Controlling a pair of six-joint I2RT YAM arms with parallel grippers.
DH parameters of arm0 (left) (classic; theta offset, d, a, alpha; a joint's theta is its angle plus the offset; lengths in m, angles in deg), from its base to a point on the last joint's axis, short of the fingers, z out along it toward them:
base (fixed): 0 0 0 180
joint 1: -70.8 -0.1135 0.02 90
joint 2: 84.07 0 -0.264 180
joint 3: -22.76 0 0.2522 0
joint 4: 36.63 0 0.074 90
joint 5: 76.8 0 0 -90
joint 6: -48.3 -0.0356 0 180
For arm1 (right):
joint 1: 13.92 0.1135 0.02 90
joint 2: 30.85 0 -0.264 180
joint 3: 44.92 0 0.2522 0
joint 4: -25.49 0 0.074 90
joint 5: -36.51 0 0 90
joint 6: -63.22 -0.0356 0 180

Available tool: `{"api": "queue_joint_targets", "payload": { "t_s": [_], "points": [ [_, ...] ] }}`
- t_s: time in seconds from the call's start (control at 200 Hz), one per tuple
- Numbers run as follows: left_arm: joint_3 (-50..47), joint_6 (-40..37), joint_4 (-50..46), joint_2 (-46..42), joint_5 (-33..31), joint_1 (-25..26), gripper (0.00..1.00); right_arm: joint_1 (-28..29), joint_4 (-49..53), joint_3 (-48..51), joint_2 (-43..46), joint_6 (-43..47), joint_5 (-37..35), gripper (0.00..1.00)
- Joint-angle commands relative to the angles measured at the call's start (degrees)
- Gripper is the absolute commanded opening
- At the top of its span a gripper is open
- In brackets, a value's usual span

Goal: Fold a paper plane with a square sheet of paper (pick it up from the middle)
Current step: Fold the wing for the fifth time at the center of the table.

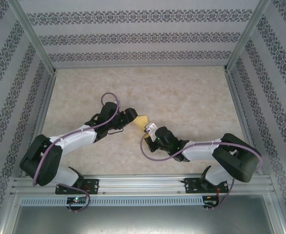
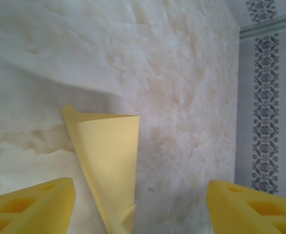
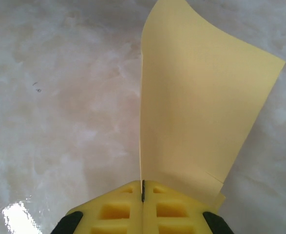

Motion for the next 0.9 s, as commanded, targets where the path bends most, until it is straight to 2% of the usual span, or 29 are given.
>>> {"api": "queue_joint_targets", "payload": {
  "t_s": [0.0,0.13,0.37,0.684,0.894],
  "points": [
    [-2.1,-2.4,-3.3,-3.3,-5.0,0.3,0.72,-2.2,-5.8,2.4,1.3,-7.8,8.6,0.00],
    [-1.9,-4.7,-1.0,-3.2,-2.1,0.5,0.63,-5.8,-14.6,6.2,0.6,-15.9,14.5,0.00],
    [-0.8,-5.6,4.0,2.0,3.8,1.6,0.57,-12.5,-29.9,9.4,-5.9,-32.5,23.7,0.00],
    [3.1,-6.0,9.0,9.9,10.9,2.9,0.56,-17.8,-32.5,8.7,-12.4,-43.3,30.7,0.00],
    [5.6,-6.1,11.3,14.4,14.1,3.7,0.56,-20.4,-39.4,9.4,-18.5,-50.6,34.1,0.00]
  ]
}}
